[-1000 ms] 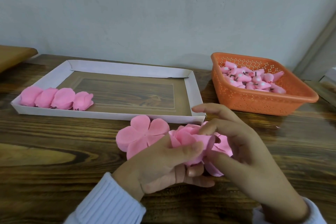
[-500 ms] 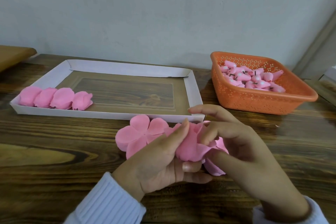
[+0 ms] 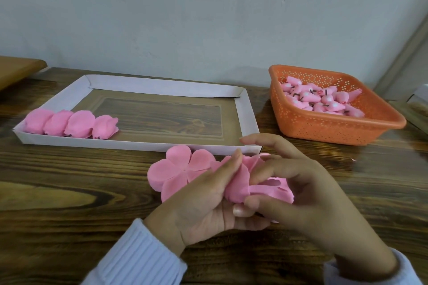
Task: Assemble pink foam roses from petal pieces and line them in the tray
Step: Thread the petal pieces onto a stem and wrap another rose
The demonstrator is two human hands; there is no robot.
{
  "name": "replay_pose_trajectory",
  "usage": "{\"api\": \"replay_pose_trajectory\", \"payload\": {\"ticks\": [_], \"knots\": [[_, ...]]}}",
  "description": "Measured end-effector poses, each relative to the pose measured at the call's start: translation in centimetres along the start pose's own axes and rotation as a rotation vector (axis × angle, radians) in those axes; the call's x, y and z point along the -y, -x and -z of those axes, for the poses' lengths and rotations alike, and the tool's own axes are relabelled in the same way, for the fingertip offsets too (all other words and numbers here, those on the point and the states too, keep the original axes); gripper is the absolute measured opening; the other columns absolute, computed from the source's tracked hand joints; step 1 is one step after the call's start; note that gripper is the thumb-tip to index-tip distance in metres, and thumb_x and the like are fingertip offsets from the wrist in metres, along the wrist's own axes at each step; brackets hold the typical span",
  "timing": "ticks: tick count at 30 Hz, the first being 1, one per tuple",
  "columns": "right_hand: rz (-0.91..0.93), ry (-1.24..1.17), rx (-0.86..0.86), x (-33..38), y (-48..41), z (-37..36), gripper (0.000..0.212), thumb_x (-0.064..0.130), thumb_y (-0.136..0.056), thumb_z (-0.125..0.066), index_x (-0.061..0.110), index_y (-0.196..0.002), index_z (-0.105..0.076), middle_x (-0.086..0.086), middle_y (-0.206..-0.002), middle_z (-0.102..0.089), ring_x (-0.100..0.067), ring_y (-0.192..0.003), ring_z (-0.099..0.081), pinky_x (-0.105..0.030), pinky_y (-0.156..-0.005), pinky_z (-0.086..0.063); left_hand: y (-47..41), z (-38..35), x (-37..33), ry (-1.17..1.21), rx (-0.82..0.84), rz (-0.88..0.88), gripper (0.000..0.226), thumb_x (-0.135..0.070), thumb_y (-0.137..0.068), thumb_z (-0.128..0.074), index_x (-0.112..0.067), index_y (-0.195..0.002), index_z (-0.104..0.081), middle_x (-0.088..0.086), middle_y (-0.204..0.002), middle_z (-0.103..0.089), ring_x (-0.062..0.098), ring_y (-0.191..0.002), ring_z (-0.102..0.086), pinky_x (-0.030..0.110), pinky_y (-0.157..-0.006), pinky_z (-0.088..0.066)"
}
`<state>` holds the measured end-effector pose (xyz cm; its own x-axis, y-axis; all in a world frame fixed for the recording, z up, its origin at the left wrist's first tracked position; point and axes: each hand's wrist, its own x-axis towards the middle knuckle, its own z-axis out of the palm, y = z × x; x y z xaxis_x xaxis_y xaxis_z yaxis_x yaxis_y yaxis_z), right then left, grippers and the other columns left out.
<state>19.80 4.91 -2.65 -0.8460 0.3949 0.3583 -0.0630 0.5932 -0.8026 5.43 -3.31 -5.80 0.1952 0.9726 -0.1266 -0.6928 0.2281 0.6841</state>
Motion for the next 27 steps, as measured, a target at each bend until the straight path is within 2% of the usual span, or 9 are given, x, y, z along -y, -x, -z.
{"api": "replay_pose_trajectory", "payload": {"ticks": [3,7,9,11,14,16,19,25,27], "knots": [[-0.003,-0.042,0.006,-0.07,-0.05,0.17,0.014,0.035,-0.073,-0.075,0.023,-0.081,-0.074,0.006,-0.121,-0.061,-0.015,-0.135,-0.042,-0.034,-0.103,-0.041,-0.02,0.12,0.0,0.008,-0.018,-0.007,0.047,-0.053,-0.068,-0.066,-0.015,-0.094,-0.076,0.011,-0.08,-0.062,0.016,-0.064,-0.049,0.034,-0.06,-0.056],[0.015,-0.08,-0.047,-0.17,-0.19,0.07,0.006,0.033,-0.076,-0.069,0.029,-0.08,-0.071,0.01,-0.121,-0.061,-0.012,-0.133,-0.045,-0.027,-0.102,-0.04,0.0,0.39,0.13,-0.003,0.027,-0.066,0.059,-0.059,-0.057,-0.075,-0.014,-0.096,-0.075,0.007,-0.071,-0.06,0.011,-0.06,-0.052,0.029,-0.062,-0.057],[0.0,-0.057,-0.074,-0.3,-0.21,0.03,0.011,0.034,-0.078,-0.067,0.025,-0.083,-0.07,0.01,-0.124,-0.059,-0.012,-0.132,-0.046,-0.025,-0.101,-0.04,0.28,0.55,0.03,-0.007,0.117,-0.113,0.06,-0.048,-0.053,-0.085,-0.013,-0.101,-0.075,0.007,-0.076,-0.061,0.007,-0.06,-0.058,0.026,-0.063,-0.058],[-0.01,-0.032,-0.091,-0.37,-0.23,0.02,0.015,0.036,-0.078,-0.065,0.023,-0.084,-0.069,0.012,-0.126,-0.058,-0.012,-0.129,-0.049,-0.024,-0.101,-0.04,0.64,0.54,-0.16,-0.068,0.162,-0.122,0.046,-0.03,-0.059,-0.088,-0.015,-0.101,-0.075,0.006,-0.082,-0.068,0.009,-0.067,-0.066,0.022,-0.065,-0.057],[-0.011,-0.037,-0.102,-0.38,-0.24,0.02,0.015,0.036,-0.079,-0.064,0.022,-0.082,-0.068,0.011,-0.126,-0.058,-0.011,-0.127,-0.051,-0.025,-0.101,-0.039,0.89,0.21,-0.12,-0.175,0.067,-0.118,0.027,-0.004,-0.069,-0.079,-0.014,-0.094,-0.077,0.007,-0.081,-0.073,0.014,-0.077,-0.071,0.019,-0.062,-0.056],[-0.009,-0.043,-0.105,-0.49,-0.24,0.05,0.015,0.034,-0.079,-0.065,0.02,-0.082,-0.069,0.008,-0.126,-0.059,-0.012,-0.126,-0.052,-0.028,-0.102,-0.041,0.79,0.23,-0.11,-0.105,0.014,-0.118,0.023,-0.005,-0.066,-0.081,-0.01,-0.088,-0.077,0.006,-0.071,-0.067,0.011,-0.064,-0.066,0.021,-0.059,-0.056],[-0.02,-0.06,-0.12,-0.73,-0.24,0.13,0.012,0.024,-0.08,-0.07,0.013,-0.085,-0.068,0.003,-0.127,-0.059,-0.014,-0.127,-0.052,-0.034,-0.102,-0.042,0.56,0.24,-0.15,0.084,0.065,-0.112,0.035,-0.015,-0.065,-0.086,-0.006,-0.096,-0.074,0.005,-0.067,-0.059,0.006,-0.05,-0.055,0.028,-0.058,-0.058],[0.042,-0.137,-0.087,-0.29,-0.14,0.07,0.004,0.024,-0.08,-0.063,0.026,-0.079,-0.066,0.003,-0.128,-0.058,-0.017,-0.128,-0.051,-0.027,-0.102,-0.041,0.44,0.26,-0.26,0.141,0.063,-0.107,0.037,-0.027,-0.066,-0.086,-0.007,-0.094,-0.075,0.008,-0.069,-0.063,0.007,-0.046,-0.055,0.029,-0.057,-0.058],[0.064,-0.165,-0.067,-0.17,-0.09,0.12,0.011,0.02,-0.079,-0.062,0.03,-0.08,-0.068,0.004,-0.128,-0.058,-0.017,-0.129,-0.05,-0.026,-0.1,-0.04,0.38,0.36,-0.27,0.172,0.079,-0.095,0.037,-0.027,-0.068,-0.085,-0.004,-0.095,-0.074,0.008,-0.068,-0.064,0.008,-0.047,-0.057,0.03,-0.058,-0.058]]}}
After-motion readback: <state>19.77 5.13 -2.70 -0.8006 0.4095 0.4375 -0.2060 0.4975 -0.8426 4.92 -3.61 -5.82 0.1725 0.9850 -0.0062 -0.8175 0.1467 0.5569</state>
